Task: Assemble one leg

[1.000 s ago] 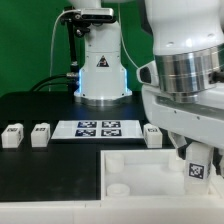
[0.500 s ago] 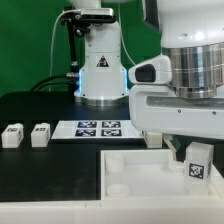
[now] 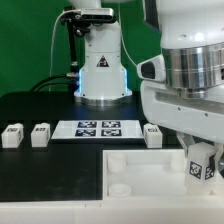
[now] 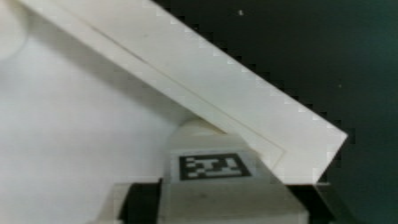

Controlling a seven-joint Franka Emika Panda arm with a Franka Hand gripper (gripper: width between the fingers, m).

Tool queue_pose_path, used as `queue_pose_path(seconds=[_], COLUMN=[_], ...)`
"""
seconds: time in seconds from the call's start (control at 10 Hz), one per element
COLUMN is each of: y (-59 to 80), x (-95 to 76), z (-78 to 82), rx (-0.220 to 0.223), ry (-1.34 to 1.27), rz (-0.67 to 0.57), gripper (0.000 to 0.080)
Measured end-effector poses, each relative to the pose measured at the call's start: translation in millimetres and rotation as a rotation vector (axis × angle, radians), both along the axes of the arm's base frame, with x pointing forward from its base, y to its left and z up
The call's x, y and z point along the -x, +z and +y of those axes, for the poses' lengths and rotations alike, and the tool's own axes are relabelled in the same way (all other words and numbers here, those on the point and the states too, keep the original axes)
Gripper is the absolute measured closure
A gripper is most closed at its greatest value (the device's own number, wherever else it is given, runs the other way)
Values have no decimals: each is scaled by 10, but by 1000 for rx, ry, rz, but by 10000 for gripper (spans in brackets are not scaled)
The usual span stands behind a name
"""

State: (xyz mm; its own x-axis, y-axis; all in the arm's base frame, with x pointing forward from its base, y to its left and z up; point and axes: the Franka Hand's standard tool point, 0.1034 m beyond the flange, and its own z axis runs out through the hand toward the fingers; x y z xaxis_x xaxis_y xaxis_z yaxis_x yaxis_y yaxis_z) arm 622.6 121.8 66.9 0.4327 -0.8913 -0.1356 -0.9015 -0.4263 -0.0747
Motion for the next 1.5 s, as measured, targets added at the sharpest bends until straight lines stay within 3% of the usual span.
queue_pose_path(seconds=[0.4,0.9,1.0,1.1,1.3,1.5], y=[-5,2,-4,-7,-7,75], x=[-33,-68,-61,-59,-57,-49], z=[2,-15,-11,-8,1,62], rx=[-38,-68,-67,-67,-68,-85], ry=[-452,-760,-752,-751,-748,-745], rz=[71,106,108,108,108,106], gripper=[505,505,430,430,181,159])
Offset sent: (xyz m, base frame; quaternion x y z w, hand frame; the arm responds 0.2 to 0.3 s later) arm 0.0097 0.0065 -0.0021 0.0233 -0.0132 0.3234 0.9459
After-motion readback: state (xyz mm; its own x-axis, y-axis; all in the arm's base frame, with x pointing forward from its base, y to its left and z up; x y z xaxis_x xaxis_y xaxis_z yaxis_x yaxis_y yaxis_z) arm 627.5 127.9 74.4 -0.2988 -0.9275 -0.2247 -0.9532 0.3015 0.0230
